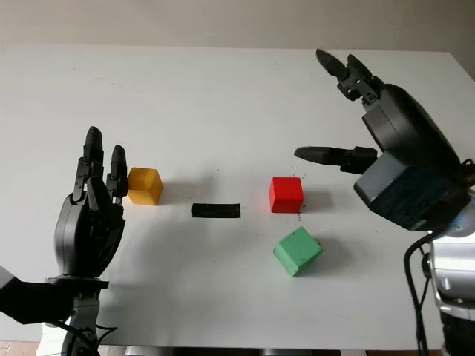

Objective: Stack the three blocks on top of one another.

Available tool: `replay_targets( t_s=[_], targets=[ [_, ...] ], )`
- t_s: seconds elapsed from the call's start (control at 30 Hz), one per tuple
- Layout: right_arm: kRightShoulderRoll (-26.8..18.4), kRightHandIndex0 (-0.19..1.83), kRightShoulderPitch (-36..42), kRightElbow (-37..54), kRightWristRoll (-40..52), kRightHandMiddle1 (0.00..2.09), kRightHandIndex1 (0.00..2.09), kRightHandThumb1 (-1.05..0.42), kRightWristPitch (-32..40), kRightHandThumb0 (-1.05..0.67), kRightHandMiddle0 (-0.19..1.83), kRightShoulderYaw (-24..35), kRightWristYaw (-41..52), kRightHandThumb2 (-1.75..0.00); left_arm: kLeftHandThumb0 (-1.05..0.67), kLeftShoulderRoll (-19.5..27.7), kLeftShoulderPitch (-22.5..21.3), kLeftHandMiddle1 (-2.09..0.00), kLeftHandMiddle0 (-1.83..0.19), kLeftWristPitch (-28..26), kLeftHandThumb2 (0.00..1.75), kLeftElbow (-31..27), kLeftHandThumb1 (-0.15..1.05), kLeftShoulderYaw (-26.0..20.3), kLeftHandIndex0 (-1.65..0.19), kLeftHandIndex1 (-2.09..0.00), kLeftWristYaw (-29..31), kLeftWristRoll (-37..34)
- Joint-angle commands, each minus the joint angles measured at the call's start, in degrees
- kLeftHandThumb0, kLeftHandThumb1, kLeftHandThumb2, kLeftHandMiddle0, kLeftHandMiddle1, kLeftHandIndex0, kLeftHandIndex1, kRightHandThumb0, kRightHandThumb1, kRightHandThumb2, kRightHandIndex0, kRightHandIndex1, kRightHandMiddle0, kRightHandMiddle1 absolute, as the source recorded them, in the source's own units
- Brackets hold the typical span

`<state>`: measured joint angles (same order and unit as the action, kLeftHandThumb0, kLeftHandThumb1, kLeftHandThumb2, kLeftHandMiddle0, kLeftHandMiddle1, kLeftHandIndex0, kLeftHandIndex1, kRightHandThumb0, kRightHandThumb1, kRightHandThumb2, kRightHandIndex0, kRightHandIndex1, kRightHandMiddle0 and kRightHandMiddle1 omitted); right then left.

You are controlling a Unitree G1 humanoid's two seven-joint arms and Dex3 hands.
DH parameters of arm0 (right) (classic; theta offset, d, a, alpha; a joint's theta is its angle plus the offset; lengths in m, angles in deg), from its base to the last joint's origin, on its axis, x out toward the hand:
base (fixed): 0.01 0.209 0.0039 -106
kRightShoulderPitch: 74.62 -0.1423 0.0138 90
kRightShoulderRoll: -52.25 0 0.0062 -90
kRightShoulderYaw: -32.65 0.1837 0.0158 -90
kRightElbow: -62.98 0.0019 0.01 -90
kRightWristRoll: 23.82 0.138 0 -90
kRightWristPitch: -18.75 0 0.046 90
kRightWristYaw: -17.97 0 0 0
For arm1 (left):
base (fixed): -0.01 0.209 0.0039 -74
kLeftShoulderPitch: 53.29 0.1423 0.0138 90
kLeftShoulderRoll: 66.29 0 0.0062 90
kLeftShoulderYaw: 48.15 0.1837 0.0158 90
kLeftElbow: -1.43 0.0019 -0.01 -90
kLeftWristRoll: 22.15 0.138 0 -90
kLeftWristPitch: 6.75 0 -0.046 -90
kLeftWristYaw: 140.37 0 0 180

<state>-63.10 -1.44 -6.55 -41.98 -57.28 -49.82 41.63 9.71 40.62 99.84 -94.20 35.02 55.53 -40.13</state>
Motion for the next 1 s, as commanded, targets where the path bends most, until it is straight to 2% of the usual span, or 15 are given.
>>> replay_targets(
  t_s=[0.0,0.17,0.3,0.43,0.83,0.97],
  targets=[
    [-1.82,0.06,-0.54,1.19,-1.56,0.1,0.08,-0.8,1.14,-0.64,0.31,-1.45,1.6,-0.04,-0.71,-0.17,-0.17,0.0,0.19,0.15,0.65,-0.47,1.05,0.19,0.19,0.0,-0.54,0.55],
    [-3.28,0.08,0.01,0.99,-6.07,0.08,0.08,-0.78,-0.04,-0.64,0.35,-4.54,3.45,-0.05,-0.71,0.14,0.34,0.0,0.19,-0.39,0.67,-1.55,1.05,0.47,0.19,0.0,-1.13,1.18],
    [-2.73,0.08,0.39,-0.17,-8.19,0.07,0.07,-0.76,-1.51,-0.59,0.36,-6.83,3.7,-0.04,-0.71,-0.1,0.66,0.0,0.19,-0.76,0.66,-2.01,1.05,0.51,0.19,0.0,-1.48,0.93],
    [-1.9,0.09,0.66,-0.64,-10.87,0.07,0.07,-0.76,-2.13,-0.64,0.37,-9.35,3.69,-0.05,-0.71,0.08,0.91,0.0,0.19,-1.09,0.66,-2.54,1.05,0.63,0.19,0.0,-1.51,0.92],
    [-0.54,0.05,0.02,-2.76,-12.93,0.05,0.04,-0.8,-2.19,-0.61,0.34,-14.02,5.28,-0.06,-0.71,0.14,1.54,0.0,0.19,-2.13,0.67,-3.83,1.05,0.86,0.19,0.0,-2.1,1.19],
    [-1.19,0.05,-0.31,-4.78,-15.67,0.05,0.05,-0.82,-4.75,-0.66,0.35,-15.75,4.61,-0.06,-0.71,-0.02,1.31,0.0,0.19,-1.35,0.67,-3.13,1.05,0.71,0.19,0.0,-1.91,1.12]
  ],
)
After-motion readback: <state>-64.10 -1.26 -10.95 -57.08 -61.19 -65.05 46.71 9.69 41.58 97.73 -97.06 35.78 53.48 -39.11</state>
